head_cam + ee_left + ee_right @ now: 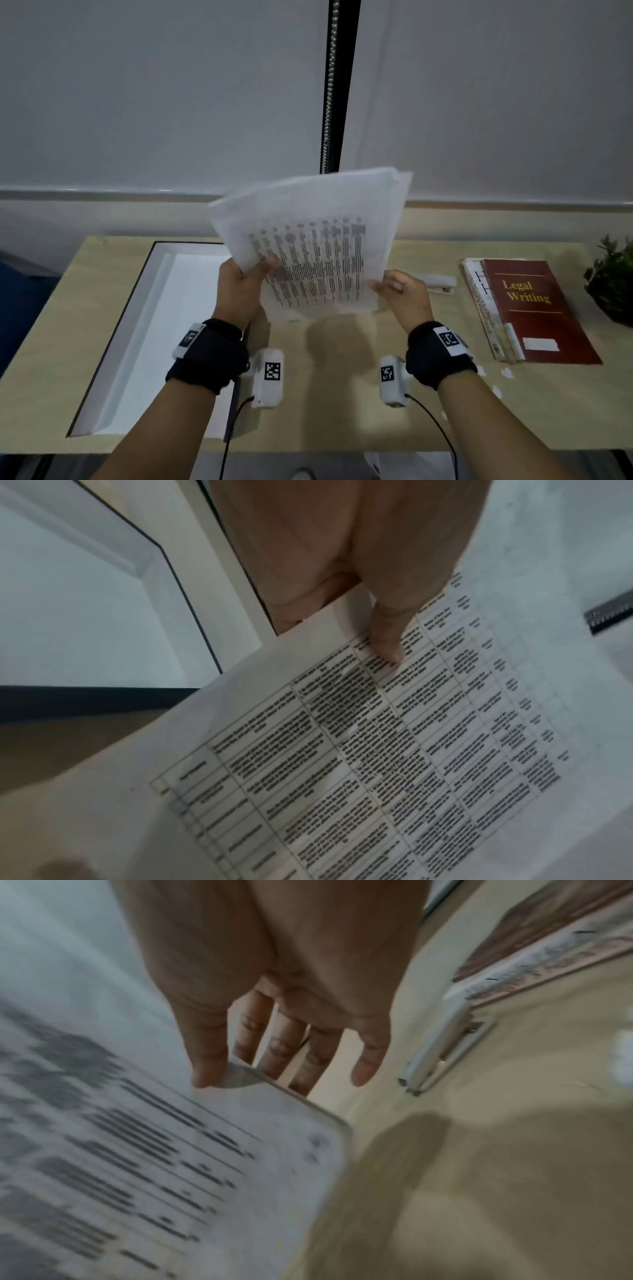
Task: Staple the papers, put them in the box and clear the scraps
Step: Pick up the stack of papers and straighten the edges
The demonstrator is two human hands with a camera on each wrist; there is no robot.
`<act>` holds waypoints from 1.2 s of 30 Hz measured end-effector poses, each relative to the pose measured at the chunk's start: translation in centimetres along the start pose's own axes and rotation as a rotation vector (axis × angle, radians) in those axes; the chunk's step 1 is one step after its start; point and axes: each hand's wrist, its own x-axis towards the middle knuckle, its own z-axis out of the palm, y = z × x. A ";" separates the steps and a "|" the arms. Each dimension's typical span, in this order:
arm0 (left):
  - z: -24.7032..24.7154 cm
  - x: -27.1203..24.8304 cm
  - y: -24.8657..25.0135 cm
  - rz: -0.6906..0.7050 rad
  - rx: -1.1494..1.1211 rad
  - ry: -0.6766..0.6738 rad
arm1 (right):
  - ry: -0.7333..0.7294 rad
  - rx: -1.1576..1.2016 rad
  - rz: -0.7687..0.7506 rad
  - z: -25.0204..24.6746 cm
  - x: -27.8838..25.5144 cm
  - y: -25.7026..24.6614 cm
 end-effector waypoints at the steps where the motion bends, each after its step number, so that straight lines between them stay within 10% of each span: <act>1: -0.3 0.1 0.0 0.007 -0.042 0.021 | 0.041 0.029 0.054 -0.4 -0.3 0.3; 10: 0.6 -1.5 -1.8 -0.266 -0.396 0.029 | -0.119 0.637 0.230 0.1 -2.5 0.0; 14: 0.4 -1.7 -3.4 -0.341 -0.399 0.049 | -0.047 0.483 0.169 -1.2 -1.9 -1.7; 25: -3.2 1.3 -2.9 -0.157 0.125 -0.267 | 0.049 -0.157 0.054 -7.6 -0.1 -3.5; 36: 0.0 0.8 -2.0 0.124 0.145 -0.040 | 0.152 -0.065 -0.130 -4.8 -0.8 -3.5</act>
